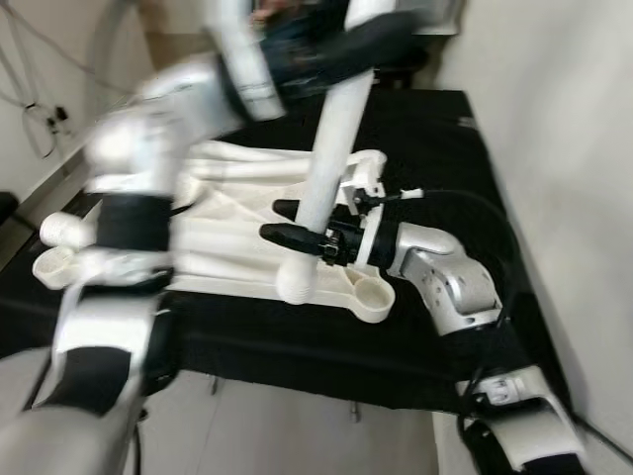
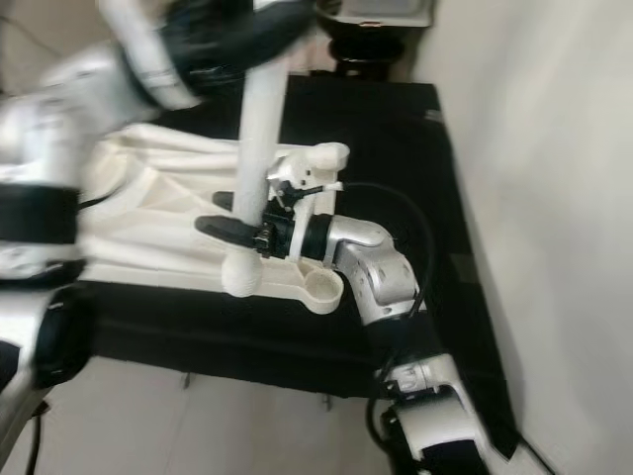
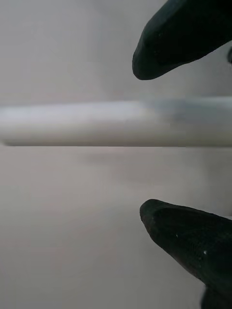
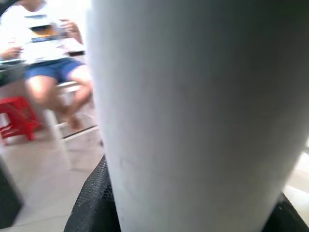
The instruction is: Building children table
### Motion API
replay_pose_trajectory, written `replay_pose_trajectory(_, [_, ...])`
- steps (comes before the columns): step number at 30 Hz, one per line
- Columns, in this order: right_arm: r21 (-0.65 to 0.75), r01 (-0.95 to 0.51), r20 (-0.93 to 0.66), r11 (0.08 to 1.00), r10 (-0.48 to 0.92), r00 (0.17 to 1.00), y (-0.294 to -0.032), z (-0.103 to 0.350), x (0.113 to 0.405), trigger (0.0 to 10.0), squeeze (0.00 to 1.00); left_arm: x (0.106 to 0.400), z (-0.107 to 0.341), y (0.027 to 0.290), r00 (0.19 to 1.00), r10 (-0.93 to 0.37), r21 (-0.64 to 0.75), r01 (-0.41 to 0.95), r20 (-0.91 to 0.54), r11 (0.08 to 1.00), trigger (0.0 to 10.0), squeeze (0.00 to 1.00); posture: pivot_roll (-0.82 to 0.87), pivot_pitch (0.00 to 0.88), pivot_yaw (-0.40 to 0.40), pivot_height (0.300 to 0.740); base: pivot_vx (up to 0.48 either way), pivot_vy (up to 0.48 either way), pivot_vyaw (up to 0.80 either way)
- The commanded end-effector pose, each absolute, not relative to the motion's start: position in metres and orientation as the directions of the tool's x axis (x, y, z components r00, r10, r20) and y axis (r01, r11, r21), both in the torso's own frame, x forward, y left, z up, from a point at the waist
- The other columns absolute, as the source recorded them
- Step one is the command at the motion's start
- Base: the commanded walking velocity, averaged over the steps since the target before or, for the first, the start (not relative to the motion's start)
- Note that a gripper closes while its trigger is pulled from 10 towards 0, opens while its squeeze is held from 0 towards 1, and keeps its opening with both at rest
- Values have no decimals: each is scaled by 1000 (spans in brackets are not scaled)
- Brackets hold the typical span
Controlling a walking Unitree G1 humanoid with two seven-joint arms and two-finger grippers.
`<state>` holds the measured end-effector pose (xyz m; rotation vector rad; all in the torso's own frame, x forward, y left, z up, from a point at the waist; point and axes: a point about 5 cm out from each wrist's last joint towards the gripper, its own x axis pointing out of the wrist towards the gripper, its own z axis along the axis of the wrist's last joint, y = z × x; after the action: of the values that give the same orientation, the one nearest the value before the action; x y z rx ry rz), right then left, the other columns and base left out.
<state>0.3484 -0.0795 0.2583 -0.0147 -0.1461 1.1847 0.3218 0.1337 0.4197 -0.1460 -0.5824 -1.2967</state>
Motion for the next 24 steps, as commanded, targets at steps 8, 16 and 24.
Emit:
replay_pose_trajectory(8, [-91, -817, 174, 570, 817, 550, -110, 269, 362, 0, 0, 296, 396, 189, 366, -753, 162, 836, 548, 524, 10000, 1000, -28, 97, -3, 740, 0, 0, 0])
replay_pose_trajectory(16, [-99, -762, 187, 640, 764, 617, -123, 272, 364, 10000, 0, 282, 366, 217, 583, -594, 59, 684, 554, 727, 10000, 1000, -27, 97, -21, 740, 0, 0, 0])
replay_pose_trajectory(24, [-92, -698, 219, 710, 698, 681, -134, 276, 367, 10000, 0, 265, 334, 237, 744, -359, -90, 487, 563, 869, 10000, 0, -22, 93, -37, 740, 0, 0, 0])
